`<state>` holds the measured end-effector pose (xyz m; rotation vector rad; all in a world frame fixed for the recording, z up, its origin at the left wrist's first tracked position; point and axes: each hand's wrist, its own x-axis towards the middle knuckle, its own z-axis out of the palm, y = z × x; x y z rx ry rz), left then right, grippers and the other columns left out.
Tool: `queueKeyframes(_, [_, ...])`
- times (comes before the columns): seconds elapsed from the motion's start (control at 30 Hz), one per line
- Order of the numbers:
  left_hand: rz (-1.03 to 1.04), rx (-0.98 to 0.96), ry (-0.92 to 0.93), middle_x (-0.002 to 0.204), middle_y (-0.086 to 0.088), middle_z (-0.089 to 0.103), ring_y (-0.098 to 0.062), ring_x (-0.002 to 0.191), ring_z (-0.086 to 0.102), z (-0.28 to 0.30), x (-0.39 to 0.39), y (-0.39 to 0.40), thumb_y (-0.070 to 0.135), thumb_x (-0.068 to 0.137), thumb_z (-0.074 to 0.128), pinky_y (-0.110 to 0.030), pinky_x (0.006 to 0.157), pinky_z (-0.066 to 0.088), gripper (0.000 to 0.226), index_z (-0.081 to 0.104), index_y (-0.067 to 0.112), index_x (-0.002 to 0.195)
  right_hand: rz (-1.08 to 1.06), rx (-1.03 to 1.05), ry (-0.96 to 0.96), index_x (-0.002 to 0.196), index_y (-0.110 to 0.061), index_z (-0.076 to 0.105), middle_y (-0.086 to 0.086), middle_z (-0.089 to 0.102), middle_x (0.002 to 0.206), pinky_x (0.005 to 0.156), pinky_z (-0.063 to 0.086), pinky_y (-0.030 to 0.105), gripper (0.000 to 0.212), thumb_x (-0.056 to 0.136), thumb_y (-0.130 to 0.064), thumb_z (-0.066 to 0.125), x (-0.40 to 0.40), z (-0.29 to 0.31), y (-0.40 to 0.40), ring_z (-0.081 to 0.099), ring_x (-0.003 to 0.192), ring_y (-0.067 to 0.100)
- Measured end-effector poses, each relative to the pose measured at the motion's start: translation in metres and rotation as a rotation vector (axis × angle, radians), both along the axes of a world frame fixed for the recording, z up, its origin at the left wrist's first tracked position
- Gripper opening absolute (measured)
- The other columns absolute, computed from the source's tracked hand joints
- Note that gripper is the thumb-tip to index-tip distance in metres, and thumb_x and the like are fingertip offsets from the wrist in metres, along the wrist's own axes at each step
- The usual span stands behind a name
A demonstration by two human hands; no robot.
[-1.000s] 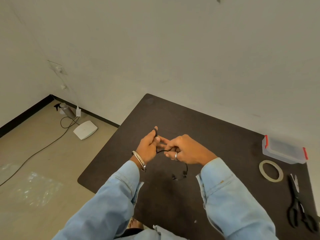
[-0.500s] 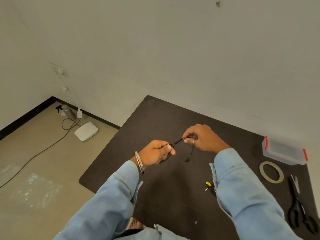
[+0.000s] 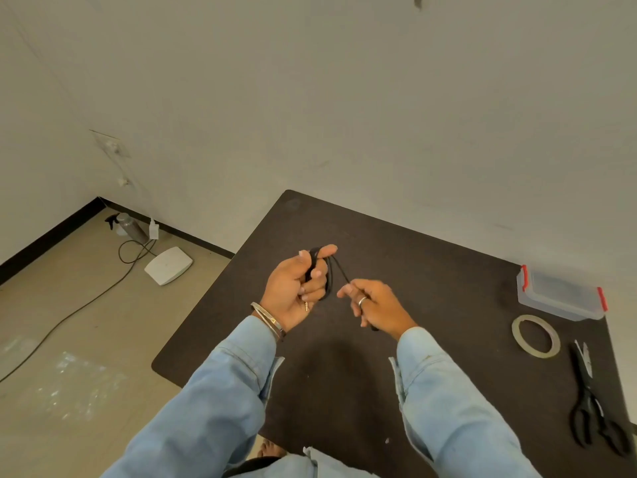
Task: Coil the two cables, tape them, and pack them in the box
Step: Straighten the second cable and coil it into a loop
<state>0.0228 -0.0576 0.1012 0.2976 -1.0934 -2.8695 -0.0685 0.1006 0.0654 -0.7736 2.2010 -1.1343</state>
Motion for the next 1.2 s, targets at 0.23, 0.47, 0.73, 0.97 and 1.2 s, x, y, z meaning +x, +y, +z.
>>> queueKeyframes(0.23, [0.288, -0.473, -0.155, 0.071, -0.001, 0.061, -0.008, 0.05, 0.053, -0.012, 0.0, -0.005, 0.011, 0.101, 0.032, -0.018, 0.049, 0.043, 0.03, 0.048, 0.008, 0.127, 0.458, 0.288, 0.166, 0.119, -0.013, 0.057, -0.008, 0.056, 0.089, 0.079, 0.046, 0.025, 0.024, 0.098, -0.017, 0.047, 0.037, 0.02, -0.011, 0.053, 0.079, 0.005])
queueKeyframes(0.47, [0.119, -0.786, -0.221, 0.085, -0.005, 0.067, -0.009, 0.076, 0.068, -0.025, -0.002, 0.005, 0.007, 0.101, 0.034, -0.019, 0.069, 0.055, 0.029, 0.047, 0.002, 0.126, 0.535, 0.237, 0.452, 0.099, -0.009, 0.068, 0.003, 0.066, 0.096, 0.076, 0.047, 0.033, 0.016, 0.091, -0.019, 0.058, 0.023, 0.068, -0.014, 0.058, 0.081, 0.016])
queueKeyframes(0.73, [-0.324, -0.375, -0.183, 0.073, -0.01, 0.066, -0.012, 0.053, 0.054, -0.014, 0.006, 0.024, 0.004, 0.099, 0.029, -0.021, 0.053, 0.048, 0.032, 0.06, 0.003, 0.089, 0.392, 0.083, 0.242, 0.09, -0.019, 0.071, -0.002, 0.069, 0.088, 0.073, 0.048, 0.019, 0.013, 0.08, -0.01, 0.073, -0.003, 0.082, -0.008, 0.061, 0.074, 0.003])
queueKeyframes(0.97, [-0.536, -0.033, -0.098, 0.082, -0.005, 0.059, -0.006, 0.059, 0.046, -0.025, 0.014, 0.021, 0.06, 0.084, 0.036, -0.017, 0.052, 0.043, 0.071, 0.054, 0.001, 0.118, 0.302, -0.083, -0.06, 0.087, -0.012, 0.07, 0.007, 0.07, 0.084, 0.078, 0.056, 0.032, 0.019, 0.071, -0.009, 0.081, -0.012, 0.077, -0.006, 0.067, 0.079, 0.021])
queueKeyframes(1.2, [-0.574, -0.056, -0.207, 0.068, 0.0, 0.05, -0.005, 0.056, 0.044, -0.036, 0.015, 0.03, 0.026, 0.091, 0.048, -0.015, 0.046, 0.037, 0.032, 0.062, -0.001, 0.102, -0.023, -0.293, -0.459, 0.099, -0.004, 0.068, 0.007, 0.067, 0.088, 0.075, 0.056, 0.027, 0.02, 0.081, -0.009, 0.071, -0.005, 0.055, -0.008, 0.066, 0.079, 0.015])
